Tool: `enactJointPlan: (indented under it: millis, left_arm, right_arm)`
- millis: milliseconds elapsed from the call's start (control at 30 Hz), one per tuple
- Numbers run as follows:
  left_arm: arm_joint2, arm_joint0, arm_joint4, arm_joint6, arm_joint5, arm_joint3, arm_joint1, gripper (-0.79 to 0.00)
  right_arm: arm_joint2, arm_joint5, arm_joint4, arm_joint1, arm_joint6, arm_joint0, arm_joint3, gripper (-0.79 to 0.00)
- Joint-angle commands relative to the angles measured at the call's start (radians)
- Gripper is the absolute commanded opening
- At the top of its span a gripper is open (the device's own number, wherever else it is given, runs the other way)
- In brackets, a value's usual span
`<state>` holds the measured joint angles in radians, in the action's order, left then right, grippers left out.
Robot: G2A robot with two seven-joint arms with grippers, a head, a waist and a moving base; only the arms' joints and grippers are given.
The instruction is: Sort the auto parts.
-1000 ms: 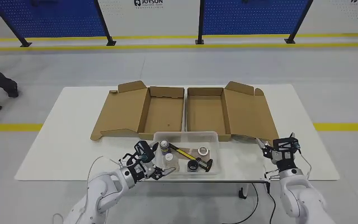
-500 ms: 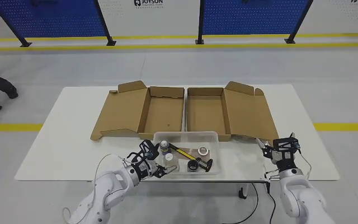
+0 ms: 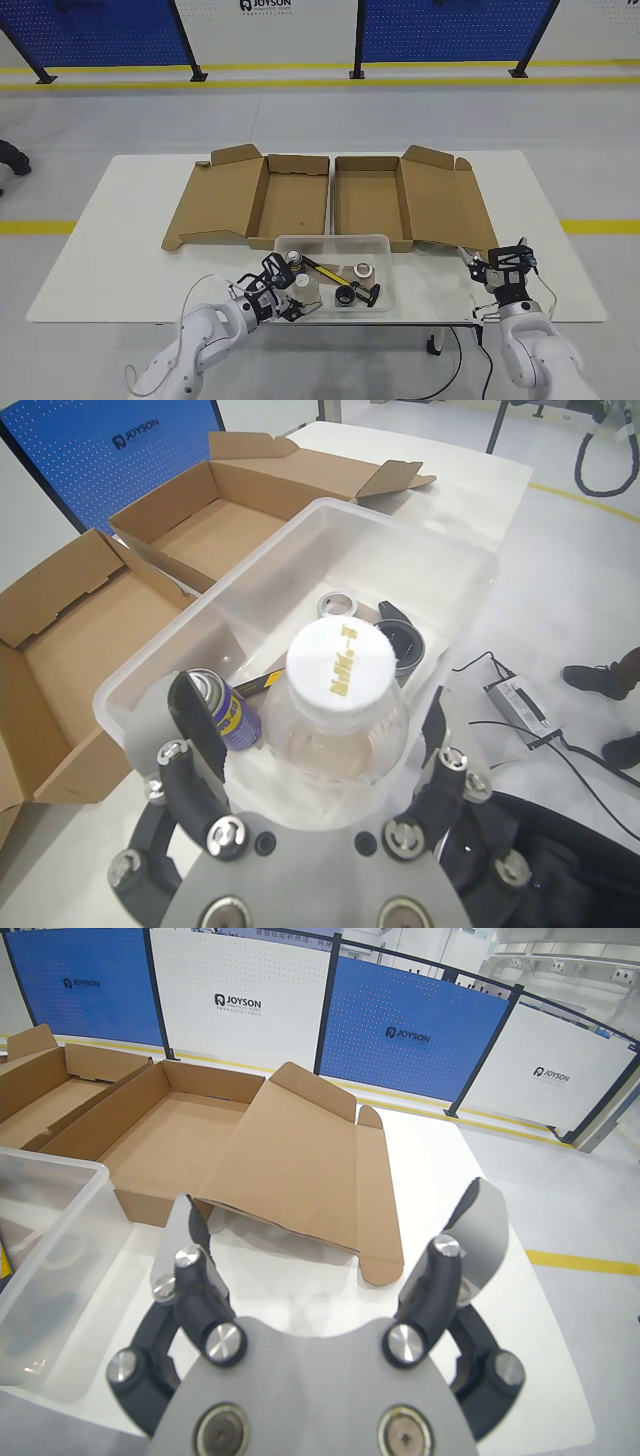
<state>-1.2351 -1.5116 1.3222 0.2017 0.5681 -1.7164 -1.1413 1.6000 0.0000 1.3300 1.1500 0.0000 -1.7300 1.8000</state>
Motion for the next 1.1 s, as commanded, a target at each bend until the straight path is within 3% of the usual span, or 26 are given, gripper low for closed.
enactJointPlan:
  millis: [0, 467, 633, 833, 867, 1033, 1067]
  left_arm:
    - [0.007, 0.006, -0.004, 0.002, -0.006, 0.006, -0.001, 0.0]
    - [0.027, 0.029, -0.054, 0.041, -0.019, 0.034, -0.002, 0.0]
    - [0.029, 0.032, -0.09, 0.054, -0.02, 0.04, -0.002, -0.126]
    - [0.03, 0.036, -0.077, 0.055, -0.011, 0.045, 0.002, -0.394]
    - [0.029, 0.037, -0.089, 0.054, -0.014, 0.046, 0.001, -0.382]
    - [0.036, 0.049, -0.068, 0.054, -0.011, 0.046, 0.003, -0.462]
    - [0.039, 0.05, -0.066, 0.052, -0.01, 0.048, 0.003, -0.529]
  right_arm:
    - [0.0, 0.0, 0.0, 0.0, 0.0, 0.0, 0.0, 0.0]
    - [0.0, 0.0, 0.0, 0.0, 0.0, 0.0, 0.0, 0.0]
    - [0.0, 0.0, 0.0, 0.0, 0.0, 0.0, 0.0, 0.0]
    - [0.0, 0.0, 0.0, 0.0, 0.0, 0.0, 0.0, 0.0]
    - [0.0, 0.0, 0.0, 0.0, 0.0, 0.0, 0.0, 0.0]
    - [0.0, 0.0, 0.0, 0.0, 0.0, 0.0, 0.0, 0.0]
    - [0.0, 0.0, 0.0, 0.0, 0.0, 0.0, 0.0, 0.0]
